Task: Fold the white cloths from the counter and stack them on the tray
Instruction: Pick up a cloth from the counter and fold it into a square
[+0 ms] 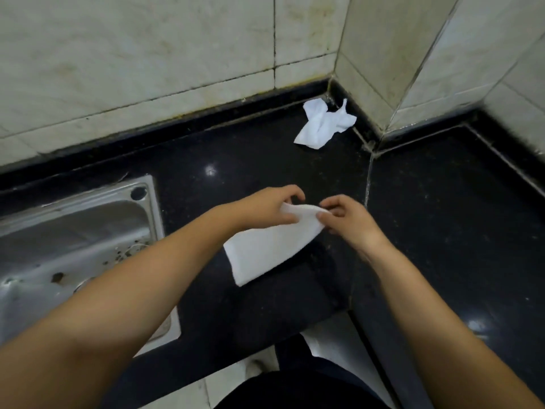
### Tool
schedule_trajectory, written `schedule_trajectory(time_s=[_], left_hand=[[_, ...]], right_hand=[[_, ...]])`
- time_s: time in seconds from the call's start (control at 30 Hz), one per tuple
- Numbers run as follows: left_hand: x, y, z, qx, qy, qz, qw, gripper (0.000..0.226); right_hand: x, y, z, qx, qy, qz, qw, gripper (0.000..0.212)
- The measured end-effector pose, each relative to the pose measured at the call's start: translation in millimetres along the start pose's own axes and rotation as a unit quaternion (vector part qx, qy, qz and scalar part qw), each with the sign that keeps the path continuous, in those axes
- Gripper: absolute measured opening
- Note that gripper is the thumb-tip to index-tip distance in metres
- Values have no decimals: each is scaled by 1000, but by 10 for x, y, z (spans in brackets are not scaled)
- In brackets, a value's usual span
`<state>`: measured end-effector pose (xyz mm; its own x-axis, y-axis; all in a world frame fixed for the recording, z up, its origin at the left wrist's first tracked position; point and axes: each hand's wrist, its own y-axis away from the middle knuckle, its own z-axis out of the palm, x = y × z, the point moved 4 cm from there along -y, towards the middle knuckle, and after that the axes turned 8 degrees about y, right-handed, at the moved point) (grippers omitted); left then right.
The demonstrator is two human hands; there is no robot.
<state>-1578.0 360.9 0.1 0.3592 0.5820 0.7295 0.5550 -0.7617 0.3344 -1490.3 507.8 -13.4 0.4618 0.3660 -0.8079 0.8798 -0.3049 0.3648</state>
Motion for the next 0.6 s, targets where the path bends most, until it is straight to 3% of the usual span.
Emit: schedule_trajectory(time_s=[0.1, 0.27, 0.37, 0.43, 0.5, 0.6], left_hand=[[90, 159, -305, 88, 87, 15, 992, 19], [302, 463, -624, 196, 109, 33, 974, 15], [445, 671, -719, 174, 157, 47, 971, 12], [499, 800, -712, 109, 252, 40, 961, 13], [541, 907, -669, 34, 347, 27, 937, 14], [548, 959, -655, 0, 428, 13, 904, 23]], right_hand=[[-435, 39, -176, 4, -17, -96, 995, 16], [-902, 229, -422, 14, 87, -195, 977, 21], [-1034, 394, -538, -12, 107, -202, 973, 19], [-1101, 514, -579, -62, 96, -207, 972, 15], [-1142, 580, -591, -114, 61, -208, 970, 14], [-1180, 528, -572, -140, 16, -204, 969, 17]])
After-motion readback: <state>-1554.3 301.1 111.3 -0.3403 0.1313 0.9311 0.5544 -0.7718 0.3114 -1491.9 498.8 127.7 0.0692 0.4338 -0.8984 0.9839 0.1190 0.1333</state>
